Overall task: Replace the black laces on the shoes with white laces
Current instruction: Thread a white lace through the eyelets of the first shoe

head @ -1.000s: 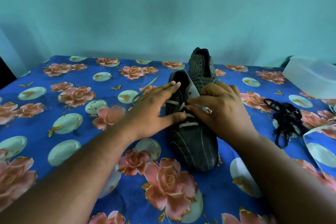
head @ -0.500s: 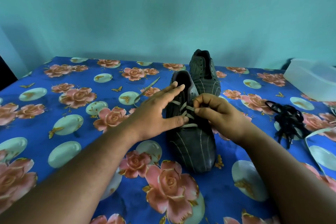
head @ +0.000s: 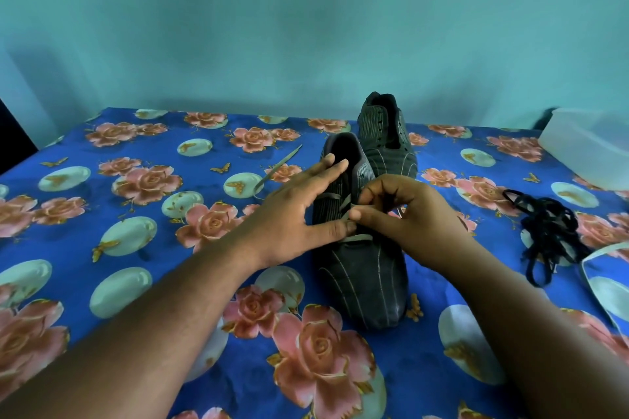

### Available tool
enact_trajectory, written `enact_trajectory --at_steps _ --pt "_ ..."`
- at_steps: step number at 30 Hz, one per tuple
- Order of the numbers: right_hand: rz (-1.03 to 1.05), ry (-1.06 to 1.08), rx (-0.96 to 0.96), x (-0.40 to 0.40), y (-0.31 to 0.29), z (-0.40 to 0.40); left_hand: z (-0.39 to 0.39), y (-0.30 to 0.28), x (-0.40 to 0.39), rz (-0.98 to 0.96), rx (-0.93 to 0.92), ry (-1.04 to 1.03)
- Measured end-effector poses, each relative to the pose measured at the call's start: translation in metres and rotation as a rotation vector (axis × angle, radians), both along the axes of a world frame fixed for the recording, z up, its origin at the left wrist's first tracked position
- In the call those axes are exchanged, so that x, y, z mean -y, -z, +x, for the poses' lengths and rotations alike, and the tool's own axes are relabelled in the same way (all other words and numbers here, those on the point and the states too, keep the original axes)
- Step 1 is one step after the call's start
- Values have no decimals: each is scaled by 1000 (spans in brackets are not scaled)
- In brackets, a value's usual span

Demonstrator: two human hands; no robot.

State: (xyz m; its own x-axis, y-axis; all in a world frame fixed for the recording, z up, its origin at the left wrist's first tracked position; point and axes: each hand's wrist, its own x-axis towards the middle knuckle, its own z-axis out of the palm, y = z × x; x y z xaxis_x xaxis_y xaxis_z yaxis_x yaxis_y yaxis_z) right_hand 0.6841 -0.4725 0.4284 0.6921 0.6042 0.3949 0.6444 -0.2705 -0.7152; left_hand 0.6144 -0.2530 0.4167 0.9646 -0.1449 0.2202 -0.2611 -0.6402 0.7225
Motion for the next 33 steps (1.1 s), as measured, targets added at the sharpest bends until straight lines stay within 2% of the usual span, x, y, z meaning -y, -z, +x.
enact_trajectory --at_steps 1,2,3,6,8,9,13,16,18,21,22,24,26,29,31,33 --pt "-28 40 130 -1 0 1 0 1 -1 0 4 1" --pt "-20 35 177 -1 -1 1 0 1 -1 0 8 3" --pt "12 5 132 0 -2 2 1 1 -1 5 11 1" --pt "177 -138 -188 7 -5 0 1 0 1 37 13 -24" --pt "216 -156 -265 5 -8 -6 1 0 1 60 6 -39" --pt "203 -136 -235 3 -8 -8 1 1 1 60 0 -40" --pt "-67 114 130 -2 -2 0 2 1 -1 28 5 -20" --pt "-64 114 165 0 -5 -3 1 1 -1 28 1 -15" --pt "79 -8 -52 3 -8 -6 0 1 0 26 -3 -22" --pt "486 -176 -550 8 -13 -5 1 0 0 38 -9 -38" --pt "597 -206 -637 9 -15 -3 1 0 0 41 -12 -39" --pt "678 -187 -704 8 -19 -4 0 -2 1 48 -14 -40" --pt "553 -80 -585 8 -18 -6 -1 -2 1 52 -14 -40" --pt "94 88 -200 7 -18 -12 0 0 0 36 -20 -31" --pt "25 112 -141 6 -19 -14 0 1 -1 31 -17 -27" --pt "62 93 -174 9 -19 -12 0 1 0 38 -14 -33"
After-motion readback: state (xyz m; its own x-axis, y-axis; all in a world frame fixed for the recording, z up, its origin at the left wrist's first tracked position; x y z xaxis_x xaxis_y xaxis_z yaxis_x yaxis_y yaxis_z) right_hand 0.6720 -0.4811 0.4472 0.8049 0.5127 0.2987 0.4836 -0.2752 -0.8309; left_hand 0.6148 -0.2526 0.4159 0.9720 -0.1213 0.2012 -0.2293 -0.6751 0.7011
